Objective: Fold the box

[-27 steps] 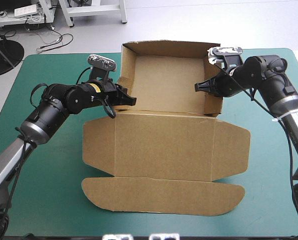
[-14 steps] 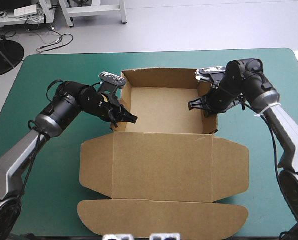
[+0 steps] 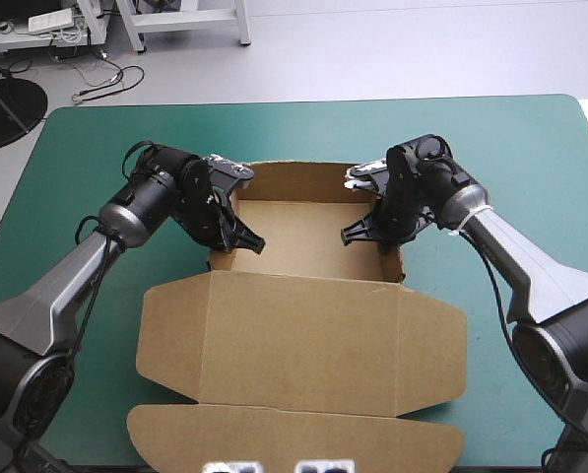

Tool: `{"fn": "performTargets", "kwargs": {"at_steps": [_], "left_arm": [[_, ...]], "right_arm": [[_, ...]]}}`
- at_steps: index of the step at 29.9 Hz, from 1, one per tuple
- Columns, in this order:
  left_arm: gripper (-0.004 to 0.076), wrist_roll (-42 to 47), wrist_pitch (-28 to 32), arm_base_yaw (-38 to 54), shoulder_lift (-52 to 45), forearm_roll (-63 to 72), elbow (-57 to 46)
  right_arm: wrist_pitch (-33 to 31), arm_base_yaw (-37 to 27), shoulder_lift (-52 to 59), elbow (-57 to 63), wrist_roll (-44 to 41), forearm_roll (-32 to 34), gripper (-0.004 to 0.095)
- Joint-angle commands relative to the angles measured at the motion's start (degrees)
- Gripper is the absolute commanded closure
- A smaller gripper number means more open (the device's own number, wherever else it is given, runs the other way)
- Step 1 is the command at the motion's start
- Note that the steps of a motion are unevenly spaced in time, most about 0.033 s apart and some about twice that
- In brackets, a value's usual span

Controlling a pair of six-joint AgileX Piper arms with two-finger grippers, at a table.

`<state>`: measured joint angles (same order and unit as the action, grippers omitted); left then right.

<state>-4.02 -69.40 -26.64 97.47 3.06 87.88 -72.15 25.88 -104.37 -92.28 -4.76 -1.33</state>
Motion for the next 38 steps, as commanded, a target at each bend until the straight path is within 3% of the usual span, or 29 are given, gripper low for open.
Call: {"fn": "performTargets", "kwargs": {"at_steps": [1,12,25,29,31,34,38], "left_arm": [[0.0734,-4.29,-4.56,-1.34,-2.14,4.57,1.79],[0.0733,-4.54,-0.61,-1.34,-1.52,4.86,-10.36],[0.0727,-6.8,1.17,-1.34,-1.52,9.92,-11.0],[0.0616,-7.27,1.52,-1.34,-1.52,9.92,-10.4],[0.0513,-7.27,1.4,-1.34,-1.52,9.5,-9.12],[0.0388,-7.15,0.67,-1.34,-1.52,9.24,-6.19],[0.0309,-7.02,-0.15,-1.34,-1.52,9.24,-2.59]], "right_arm": [[0.42,1.1,2.48,-1.73,2.32,-0.26,0.0927],[0.42,1.0,2.4,-1.73,1.16,3.12,0.0927],[0.42,1.0,-0.12,-1.73,0.57,-0.43,0.0928],[0.68,1.0,-0.39,-1.73,-1.2,1.33,0.0913],[0.57,0.78,-0.59,-1.73,-1.45,1.33,0.087],[0.46,0.41,-0.7,-1.73,-1.45,-0.26,0.0705],[0.46,0.41,-0.7,-1.73,0.05,-1.42,0.0281]]}}
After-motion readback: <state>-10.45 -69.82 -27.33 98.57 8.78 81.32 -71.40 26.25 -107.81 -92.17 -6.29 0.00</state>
